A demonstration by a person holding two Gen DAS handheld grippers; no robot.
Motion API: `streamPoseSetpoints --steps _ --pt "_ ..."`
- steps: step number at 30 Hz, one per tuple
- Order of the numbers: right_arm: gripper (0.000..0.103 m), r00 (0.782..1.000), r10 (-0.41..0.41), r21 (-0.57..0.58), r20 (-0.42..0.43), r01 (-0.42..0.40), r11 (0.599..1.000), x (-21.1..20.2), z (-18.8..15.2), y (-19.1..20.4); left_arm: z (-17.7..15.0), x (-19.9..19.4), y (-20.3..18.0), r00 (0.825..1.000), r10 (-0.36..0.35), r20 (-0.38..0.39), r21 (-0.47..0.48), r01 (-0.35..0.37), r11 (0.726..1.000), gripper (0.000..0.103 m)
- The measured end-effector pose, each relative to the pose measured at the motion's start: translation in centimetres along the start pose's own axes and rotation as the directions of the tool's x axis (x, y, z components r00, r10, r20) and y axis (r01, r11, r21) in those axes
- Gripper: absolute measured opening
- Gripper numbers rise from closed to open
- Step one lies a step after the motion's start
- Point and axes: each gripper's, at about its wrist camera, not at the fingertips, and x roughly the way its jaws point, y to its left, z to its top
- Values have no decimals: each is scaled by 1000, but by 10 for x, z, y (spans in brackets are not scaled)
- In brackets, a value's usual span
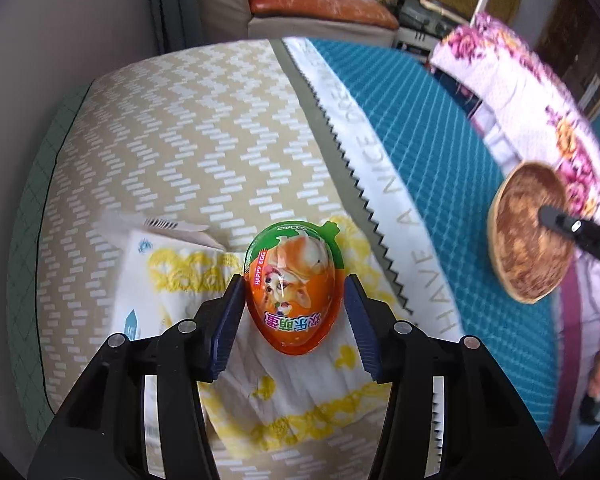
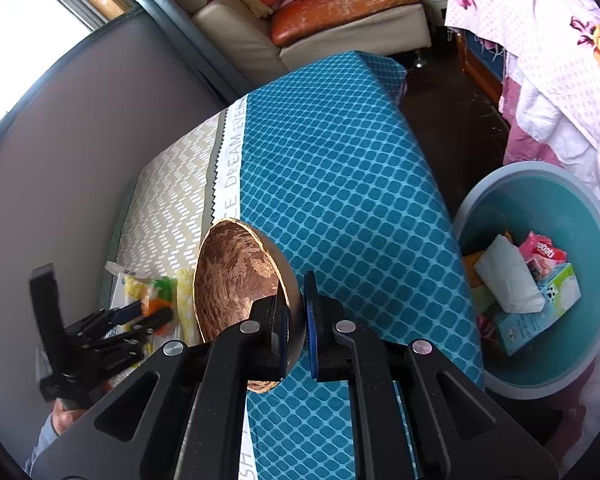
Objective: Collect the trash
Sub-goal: 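Carry the shell to the teal bin with right while left carries the candy egg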
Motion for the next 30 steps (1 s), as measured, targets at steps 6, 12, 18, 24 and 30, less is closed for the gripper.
streamPoseSetpoints --steps 6,12,18,24,30 --pt "7 999 5 24 40 -5 1000 -20 -4 -12 3 -39 13 998 -23 61 -56 26 998 52" --pt "7 994 -20 68 105 13 998 -48 -4 -38 4 -54 -25 995 -61 76 20 60 998 52" --pt "7 972 -135 174 194 101 980 -96 -4 -95 6 -39 -100 989 -144 36 148 137 979 52" --pt "8 947 -257 264 191 203 943 -119 -11 -151 3 -14 -168 978 -208 -32 243 209 947 52" --pt "8 944 -299 304 136 248 920 -112 -20 -193 3 2 -218 974 -214 -72 323 226 919 52"
